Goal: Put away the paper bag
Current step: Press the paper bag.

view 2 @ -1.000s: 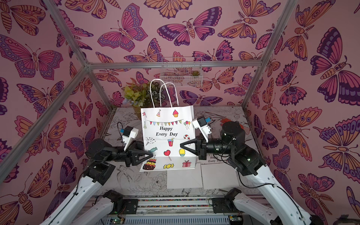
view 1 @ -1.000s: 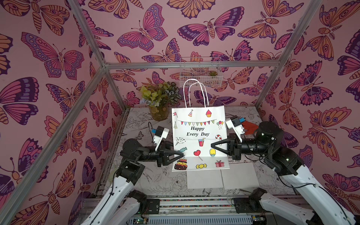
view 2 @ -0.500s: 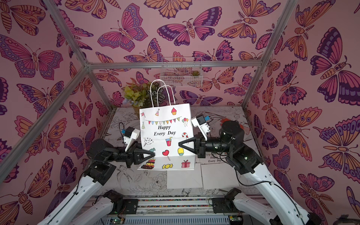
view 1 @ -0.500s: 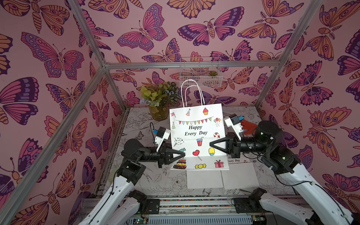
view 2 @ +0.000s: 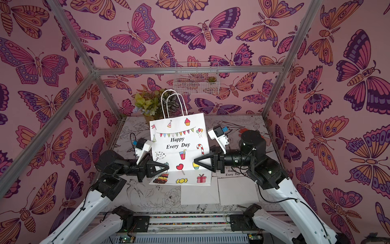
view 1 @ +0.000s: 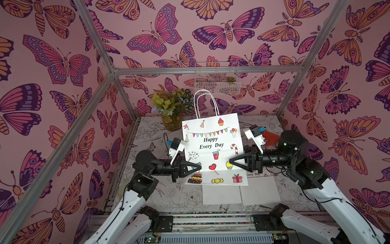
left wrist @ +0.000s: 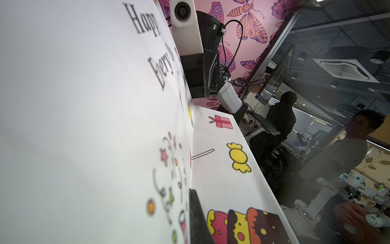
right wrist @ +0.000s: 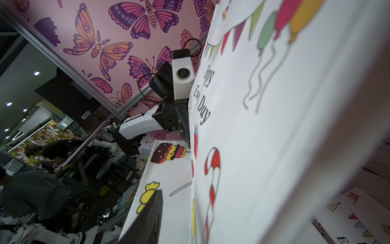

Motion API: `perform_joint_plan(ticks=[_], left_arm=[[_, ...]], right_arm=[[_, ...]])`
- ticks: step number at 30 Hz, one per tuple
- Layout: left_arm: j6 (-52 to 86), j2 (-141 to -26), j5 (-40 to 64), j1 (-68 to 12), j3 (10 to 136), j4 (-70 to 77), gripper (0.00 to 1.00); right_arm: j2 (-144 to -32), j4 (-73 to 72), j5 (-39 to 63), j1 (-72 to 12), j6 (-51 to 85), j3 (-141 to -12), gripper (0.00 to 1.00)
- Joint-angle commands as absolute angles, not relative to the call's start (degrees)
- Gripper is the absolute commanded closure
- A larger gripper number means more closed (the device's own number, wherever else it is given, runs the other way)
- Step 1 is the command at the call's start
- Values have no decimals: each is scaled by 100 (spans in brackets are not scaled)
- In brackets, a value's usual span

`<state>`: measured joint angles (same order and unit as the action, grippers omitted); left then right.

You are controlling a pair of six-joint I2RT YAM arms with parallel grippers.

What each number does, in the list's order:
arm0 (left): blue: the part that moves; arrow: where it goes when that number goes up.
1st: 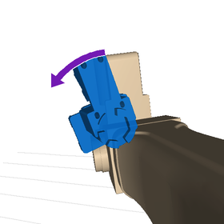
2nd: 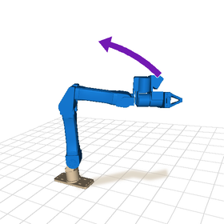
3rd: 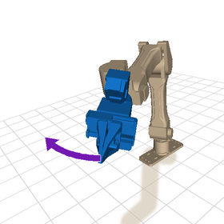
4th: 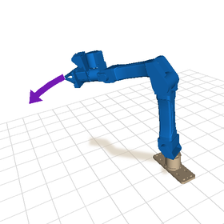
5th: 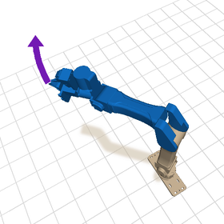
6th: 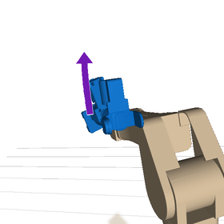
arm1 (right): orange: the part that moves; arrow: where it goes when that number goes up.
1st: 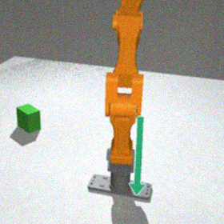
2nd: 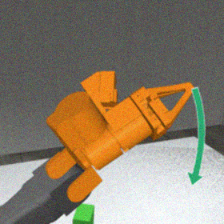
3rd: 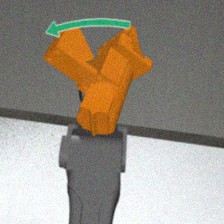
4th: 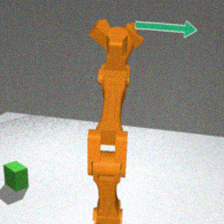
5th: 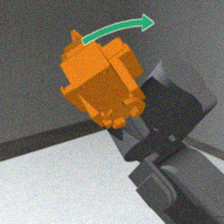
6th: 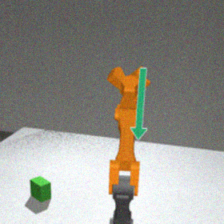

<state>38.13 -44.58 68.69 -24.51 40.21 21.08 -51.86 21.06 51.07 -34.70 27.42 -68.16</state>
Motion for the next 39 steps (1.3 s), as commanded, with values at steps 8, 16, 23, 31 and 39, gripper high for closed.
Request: perform_joint_plan(ticks=[8, 16, 23, 31, 39], left_arm=[[3729, -4319, 6822, -2435, 4034, 2167, 100], [3719, -4254, 6799, -2417, 4057, 2157, 100], [3727, -4271, 6687, -2399, 4069, 2132, 100], [4010, -4252, 5505, -2255, 4050, 2382, 67], [4699, -4312, 4966, -2074, 3758, 3464, 68]], right_arm=[[-5005, 2680, 5203, -3503, 2595, -6679, 67], [-5379, 2665, 5142, -3867, 2440, -6709, 75], [-5416, 2785, 5093, -3876, 2297, -6742, 100], [-5318, 2741, 5071, -3874, 2253, -6487, 100], [-5214, 2838, 4983, -3874, 2205, -6520, 100]])
